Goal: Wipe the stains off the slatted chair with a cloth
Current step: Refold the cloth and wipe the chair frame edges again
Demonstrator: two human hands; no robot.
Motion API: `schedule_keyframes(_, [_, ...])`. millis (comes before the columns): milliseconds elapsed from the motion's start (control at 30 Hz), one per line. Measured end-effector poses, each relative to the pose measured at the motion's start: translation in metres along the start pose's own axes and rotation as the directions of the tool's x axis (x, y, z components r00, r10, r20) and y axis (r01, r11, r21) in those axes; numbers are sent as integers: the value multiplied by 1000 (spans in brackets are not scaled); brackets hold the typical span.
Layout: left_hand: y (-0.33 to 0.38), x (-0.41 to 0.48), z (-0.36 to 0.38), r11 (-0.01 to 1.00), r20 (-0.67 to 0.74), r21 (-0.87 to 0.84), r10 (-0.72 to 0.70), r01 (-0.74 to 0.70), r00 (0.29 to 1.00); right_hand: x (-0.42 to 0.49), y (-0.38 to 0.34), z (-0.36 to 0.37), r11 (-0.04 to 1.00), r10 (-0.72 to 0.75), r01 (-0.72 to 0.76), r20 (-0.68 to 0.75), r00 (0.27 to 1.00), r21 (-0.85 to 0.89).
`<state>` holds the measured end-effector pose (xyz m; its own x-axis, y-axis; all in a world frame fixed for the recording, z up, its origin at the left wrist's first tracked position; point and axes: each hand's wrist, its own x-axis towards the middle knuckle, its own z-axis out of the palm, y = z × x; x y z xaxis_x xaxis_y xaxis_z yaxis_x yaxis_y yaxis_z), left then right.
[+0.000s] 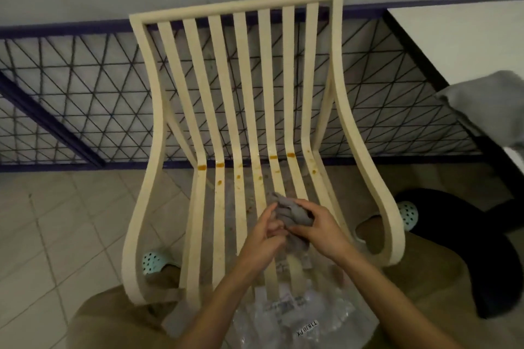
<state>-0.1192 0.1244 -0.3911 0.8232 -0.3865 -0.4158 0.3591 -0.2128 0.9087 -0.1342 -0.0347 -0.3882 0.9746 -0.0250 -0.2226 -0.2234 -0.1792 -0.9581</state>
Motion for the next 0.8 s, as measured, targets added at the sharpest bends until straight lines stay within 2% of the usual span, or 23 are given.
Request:
schedule_keyframes(133, [-11,14,13,996,32,83,-42,39,999,-14,27,-34,998,50,-54,-96,994,-42])
schedule_keyframes(300, [-24,18,29,988,91,83,-134,126,987,-33,43,-40,994,89,-77,-162,983,80])
schedule_keyframes(400, [-20,24,48,993,141,-7,-118,120,983,-29,44,-37,983,141,-132,-62,988,132])
schedule_keyframes(500, [-17,38,63,975,71,-140,-162,171,984,-26,44,-42,959,206,-220,93,974,179])
schedule_keyframes(567, [-14,50,71,961,18,-193,-200,199,980,-27,39,-54,966,215,-228,106,971,123])
schedule_keyframes(667, [-7,66,78,954,-69,-241,-202,180,977,-40,13,-70,971,145,-132,52,988,-201])
schedule_keyframes(700, [-5,73,81,948,-86,-258,-217,188,972,-46,4,-77,962,123,-107,48,991,-252])
schedule_keyframes(767, [1,81,83,936,-120,-299,-228,184,966,-59,-16,-87,966,31,-20,37,999,-257])
schedule_keyframes(800, [3,86,85,936,-125,-302,-228,181,966,-65,-26,-94,983,-9,14,27,1000,-182])
